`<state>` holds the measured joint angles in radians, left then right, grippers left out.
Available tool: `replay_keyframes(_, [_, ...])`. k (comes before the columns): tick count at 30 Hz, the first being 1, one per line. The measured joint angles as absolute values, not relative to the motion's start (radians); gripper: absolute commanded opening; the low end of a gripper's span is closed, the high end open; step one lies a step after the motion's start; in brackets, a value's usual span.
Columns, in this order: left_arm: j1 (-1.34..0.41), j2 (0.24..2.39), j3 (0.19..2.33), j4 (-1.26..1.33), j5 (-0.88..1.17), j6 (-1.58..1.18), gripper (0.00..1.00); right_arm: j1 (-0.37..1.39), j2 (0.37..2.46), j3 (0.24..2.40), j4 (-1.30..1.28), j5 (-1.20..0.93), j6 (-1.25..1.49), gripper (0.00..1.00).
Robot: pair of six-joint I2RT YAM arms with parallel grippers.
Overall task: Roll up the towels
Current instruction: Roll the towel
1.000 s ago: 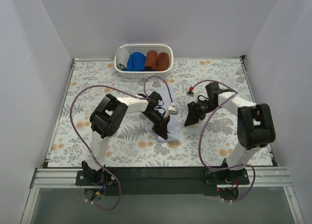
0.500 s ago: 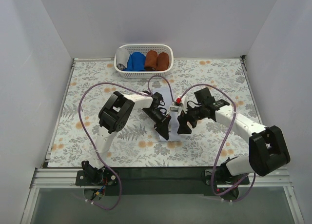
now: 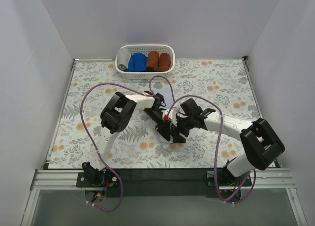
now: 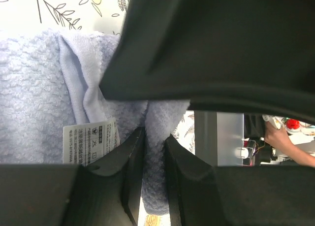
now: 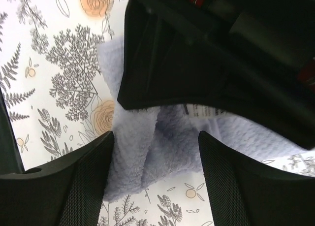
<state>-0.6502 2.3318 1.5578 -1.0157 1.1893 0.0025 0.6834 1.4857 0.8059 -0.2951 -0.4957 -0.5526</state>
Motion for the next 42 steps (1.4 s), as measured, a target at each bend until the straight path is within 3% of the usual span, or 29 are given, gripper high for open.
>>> replay_keyframes(2, [-0.647,2.332,1.553,-1.013,1.195,0.002,0.21,0.687,1.495,0.785,-0.288,-0.492,-0.558,0.61])
replay_keyframes(4, [-0.643,2.332,1.549,-1.011,1.202,0.000,0.21,0.693,1.495,0.766,-0.282,-0.492,-0.562,0.49])
replay_keyframes(5, [-0.641,2.332,1.548,-1.010,1.204,-0.001,0.21,0.698,1.495,0.759,-0.277,-0.492,-0.566,0.32])
replay_keyframes(8, [-0.639,2.332,1.546,-1.008,1.208,-0.004,0.22,0.711,1.496,0.749,-0.273,-0.492,-0.567,0.02])
replay_keyframes(13, [-0.631,2.321,1.533,-1.001,1.229,-0.001,0.34,0.714,1.525,0.752,-0.267,-0.516,-0.554,0.01])
replay_keyframes(19, [-0.563,2.164,1.352,-0.855,1.209,0.007,0.42,0.693,1.593,0.828,-0.337,-0.602,-0.548,0.01])
replay_keyframes(31, [-0.360,1.665,0.973,-0.507,0.972,-0.082,0.46,0.597,1.877,1.028,-0.563,-0.899,-0.494,0.01])
replay_keyframes(35, [-0.451,1.466,0.860,-0.426,0.794,-0.022,0.47,0.556,2.003,1.103,-0.661,-1.018,-0.500,0.01])
replay_keyframes(42, [-0.817,1.232,0.614,-0.175,0.445,0.196,0.52,0.513,2.121,1.163,-0.791,-1.134,-0.537,0.01])
